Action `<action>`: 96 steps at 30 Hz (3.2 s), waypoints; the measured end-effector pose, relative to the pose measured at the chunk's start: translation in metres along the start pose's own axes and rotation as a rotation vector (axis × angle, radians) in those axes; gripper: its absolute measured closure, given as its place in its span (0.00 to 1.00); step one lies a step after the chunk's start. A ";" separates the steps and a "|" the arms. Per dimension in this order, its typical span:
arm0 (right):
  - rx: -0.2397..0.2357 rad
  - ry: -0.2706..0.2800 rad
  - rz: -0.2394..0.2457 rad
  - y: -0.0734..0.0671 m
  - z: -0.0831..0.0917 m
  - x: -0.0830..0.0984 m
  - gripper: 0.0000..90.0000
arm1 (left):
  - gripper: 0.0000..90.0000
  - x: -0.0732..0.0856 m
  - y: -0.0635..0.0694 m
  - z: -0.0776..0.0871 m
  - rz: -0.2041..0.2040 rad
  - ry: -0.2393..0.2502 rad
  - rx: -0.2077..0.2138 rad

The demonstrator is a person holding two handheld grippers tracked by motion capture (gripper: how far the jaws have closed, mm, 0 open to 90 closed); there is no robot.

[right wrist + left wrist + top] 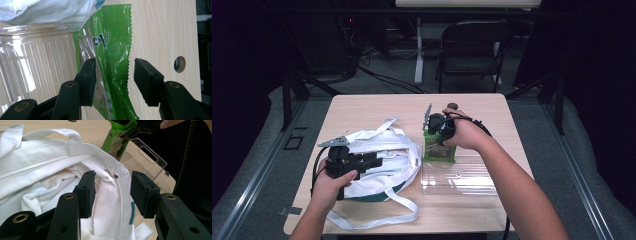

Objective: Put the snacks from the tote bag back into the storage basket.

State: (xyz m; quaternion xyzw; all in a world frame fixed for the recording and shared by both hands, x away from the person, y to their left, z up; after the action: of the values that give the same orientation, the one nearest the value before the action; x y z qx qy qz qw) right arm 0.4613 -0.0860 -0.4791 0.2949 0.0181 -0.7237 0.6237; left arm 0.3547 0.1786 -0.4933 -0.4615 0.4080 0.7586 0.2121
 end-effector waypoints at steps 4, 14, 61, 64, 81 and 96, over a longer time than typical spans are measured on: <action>0.005 0.015 -0.017 0.001 0.001 -0.001 0.56 | 0.61 0.000 0.000 0.000 0.003 -0.001 0.001; 0.011 0.012 -0.019 0.002 0.003 0.000 0.53 | 0.61 0.001 0.000 -0.001 0.003 -0.001 0.001; 0.058 0.071 -0.041 0.003 0.031 0.001 0.49 | 0.60 0.001 0.001 -0.004 0.005 -0.003 0.003; 0.065 0.080 -0.045 0.001 0.036 0.001 0.49 | 0.60 0.001 0.001 -0.005 0.004 -0.008 0.001; 0.089 0.096 -0.050 -0.008 0.061 0.006 0.49 | 0.60 0.002 0.000 -0.004 0.010 -0.006 0.003; 0.102 0.103 -0.040 -0.014 0.073 0.009 0.48 | 0.60 0.003 -0.001 -0.004 0.010 -0.006 0.001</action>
State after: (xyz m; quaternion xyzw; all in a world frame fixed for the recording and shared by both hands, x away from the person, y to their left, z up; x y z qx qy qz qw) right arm 0.4182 -0.1194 -0.4273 0.3627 0.0194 -0.7198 0.5916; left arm 0.3559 0.1759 -0.4968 -0.4572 0.4102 0.7608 0.2095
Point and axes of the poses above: each handheld gripper's, and its own axes: z roughly backward along the jaws, x roughly out of its underside, y roughly to its right, the point moved 5 cm from there along -z, roughly forward along the jaws, and after that the axes turned 15 degrees about y, right-handed, at the moved point
